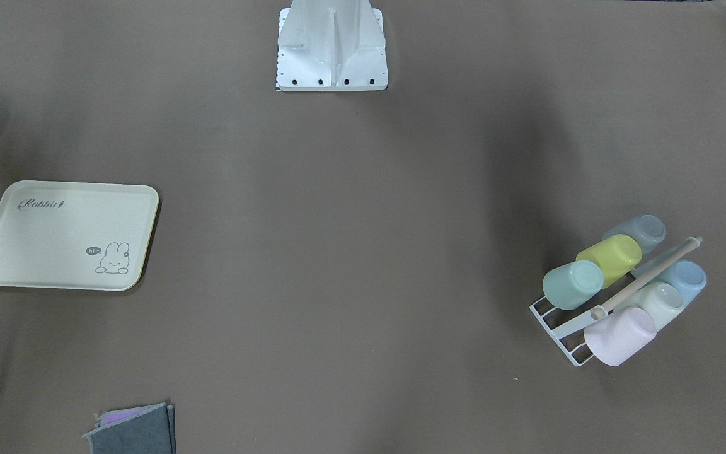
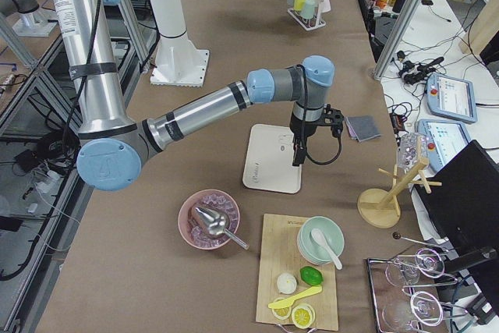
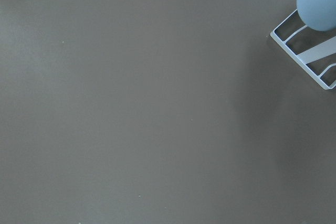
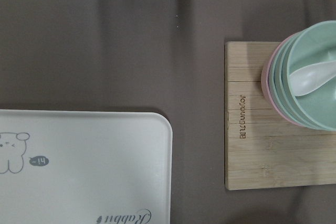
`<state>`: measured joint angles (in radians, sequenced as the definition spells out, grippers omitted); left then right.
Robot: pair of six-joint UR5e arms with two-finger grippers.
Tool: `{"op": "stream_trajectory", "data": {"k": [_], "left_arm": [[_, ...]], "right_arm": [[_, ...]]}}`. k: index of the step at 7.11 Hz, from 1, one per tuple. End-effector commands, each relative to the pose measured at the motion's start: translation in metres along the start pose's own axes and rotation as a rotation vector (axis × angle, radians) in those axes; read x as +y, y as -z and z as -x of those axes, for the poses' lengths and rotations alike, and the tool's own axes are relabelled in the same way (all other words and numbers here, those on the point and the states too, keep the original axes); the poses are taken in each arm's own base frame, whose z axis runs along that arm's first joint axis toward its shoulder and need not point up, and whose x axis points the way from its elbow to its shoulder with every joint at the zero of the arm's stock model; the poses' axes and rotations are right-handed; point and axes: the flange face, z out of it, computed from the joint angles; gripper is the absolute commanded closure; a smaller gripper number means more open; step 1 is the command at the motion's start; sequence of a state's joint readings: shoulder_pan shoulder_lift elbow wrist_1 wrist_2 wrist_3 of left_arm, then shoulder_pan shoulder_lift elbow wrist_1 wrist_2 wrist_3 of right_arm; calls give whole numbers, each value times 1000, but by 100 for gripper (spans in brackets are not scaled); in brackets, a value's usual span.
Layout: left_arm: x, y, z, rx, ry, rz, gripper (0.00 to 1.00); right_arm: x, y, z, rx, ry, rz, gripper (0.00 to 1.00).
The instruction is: Pick up and place green cup on tray
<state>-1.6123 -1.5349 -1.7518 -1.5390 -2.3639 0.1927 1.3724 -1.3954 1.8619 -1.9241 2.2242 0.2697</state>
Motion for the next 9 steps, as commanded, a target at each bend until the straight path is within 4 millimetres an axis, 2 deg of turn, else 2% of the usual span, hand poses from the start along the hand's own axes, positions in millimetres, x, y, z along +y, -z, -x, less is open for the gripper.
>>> {"op": "stream_trajectory", "data": {"k": [1,2,3,5,6,7,8,9], "left_arm": [[-4,3,-7,5,-16,-8,1],[-10,8,-23,6,-50,-20,1],[-14,6,-35,10,-75,-15,1],[-32,13,-53,10,-119,-33,1],[-38,13,-77,16,-166,-34,1],[-42,22,-96,18,-209,-56,1],[-46,44,-118,6,-274,-117,1],[-51,45,-131,5,-305,-126,1]], "right_arm": [[0,-6,11,-6,15,13,0],[-1,-13,22,2,31,25,0],[-4,-19,21,0,-3,37,0],[3,-55,44,94,21,34,0],[2,-95,68,92,-86,24,0],[-6,-139,73,58,-87,-6,0],[-3,-153,65,12,-52,-42,0],[27,-165,35,12,-58,-24,0]]}}
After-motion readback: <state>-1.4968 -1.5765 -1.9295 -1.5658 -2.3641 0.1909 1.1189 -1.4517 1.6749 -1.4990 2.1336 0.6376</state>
